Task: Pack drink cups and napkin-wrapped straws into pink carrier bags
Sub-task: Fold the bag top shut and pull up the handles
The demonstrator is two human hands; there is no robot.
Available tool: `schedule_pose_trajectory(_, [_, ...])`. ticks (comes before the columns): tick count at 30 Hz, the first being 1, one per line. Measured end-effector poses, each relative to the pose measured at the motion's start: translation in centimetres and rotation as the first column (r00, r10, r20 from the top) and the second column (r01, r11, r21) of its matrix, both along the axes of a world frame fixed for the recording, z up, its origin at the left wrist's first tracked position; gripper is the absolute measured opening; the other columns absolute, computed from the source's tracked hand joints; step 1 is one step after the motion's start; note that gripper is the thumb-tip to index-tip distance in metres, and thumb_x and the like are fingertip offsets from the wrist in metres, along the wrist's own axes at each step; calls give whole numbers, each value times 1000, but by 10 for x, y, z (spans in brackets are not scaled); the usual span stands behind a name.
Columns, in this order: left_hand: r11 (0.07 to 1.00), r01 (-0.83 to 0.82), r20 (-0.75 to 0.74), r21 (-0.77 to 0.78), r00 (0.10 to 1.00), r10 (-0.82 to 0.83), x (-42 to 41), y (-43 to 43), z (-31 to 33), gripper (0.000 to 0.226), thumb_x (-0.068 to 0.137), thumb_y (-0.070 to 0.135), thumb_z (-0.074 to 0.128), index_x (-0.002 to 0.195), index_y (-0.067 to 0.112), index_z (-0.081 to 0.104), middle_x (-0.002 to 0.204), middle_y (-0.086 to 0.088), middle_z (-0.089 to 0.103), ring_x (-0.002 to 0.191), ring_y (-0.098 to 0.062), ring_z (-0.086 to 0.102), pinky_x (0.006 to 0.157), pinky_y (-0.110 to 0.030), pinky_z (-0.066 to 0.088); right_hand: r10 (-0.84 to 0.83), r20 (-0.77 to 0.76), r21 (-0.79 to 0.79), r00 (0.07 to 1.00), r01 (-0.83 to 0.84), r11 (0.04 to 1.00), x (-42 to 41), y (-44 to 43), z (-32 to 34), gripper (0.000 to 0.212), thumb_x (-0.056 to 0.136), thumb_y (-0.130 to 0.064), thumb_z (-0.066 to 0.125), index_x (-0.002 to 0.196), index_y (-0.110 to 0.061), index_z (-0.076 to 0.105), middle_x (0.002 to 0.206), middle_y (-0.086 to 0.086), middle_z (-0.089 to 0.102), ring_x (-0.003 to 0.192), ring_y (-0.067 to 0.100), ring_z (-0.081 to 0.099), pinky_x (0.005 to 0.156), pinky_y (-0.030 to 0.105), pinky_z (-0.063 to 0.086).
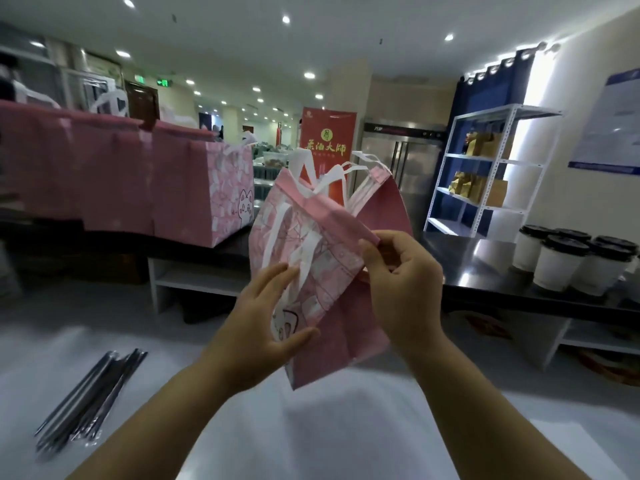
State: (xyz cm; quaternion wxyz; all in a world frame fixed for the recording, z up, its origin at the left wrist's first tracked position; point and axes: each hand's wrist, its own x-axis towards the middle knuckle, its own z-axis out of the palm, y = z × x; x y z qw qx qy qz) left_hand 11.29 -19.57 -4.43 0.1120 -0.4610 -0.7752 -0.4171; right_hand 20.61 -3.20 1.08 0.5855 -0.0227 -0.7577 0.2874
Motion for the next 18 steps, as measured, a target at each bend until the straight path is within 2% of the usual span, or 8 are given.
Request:
schedule_pose_trajectory(4, [1000,-7,-73,2,997,7,-44,1,26,90,69,69,54,146,36,20,151,17,18,138,-7,20,111,-37,31,47,-25,-37,999,-48,998,-41,3,23,12,90,-19,62,97,-12,68,83,-5,66,78,19,67,65,45,58])
schedule_pose_trajectory(9, [1000,0,-146,-16,989,-3,-105,9,55,92,67,70,45,147,29,22,152,12,21,139,-8,20,113,-33,24,43,-22,-78,999,-45,996,-94,5,48,12,91,-17,61,99,-11,68,84,-6,67,78,16,67,65,43,59])
schedule_pose_trajectory(15, [999,13,-126,-49,992,-19,-174,30,58,80,80,49,57,148,24,22,153,7,19,139,-10,18,109,-24,16,-41,27,-89,999,43,995,-154,12,53,6,91,-18,62,87,-15,66,75,-8,63,72,19,65,63,46,56])
schedule_pose_trajectory(18, [995,41,-85,-90,995,-49,-203,41,46,74,87,43,58,148,27,20,152,10,19,139,-10,17,112,-30,19,-72,82,-103,994,80,991,-178,19,47,6,91,-17,61,89,-13,66,76,-6,64,74,19,65,66,46,57])
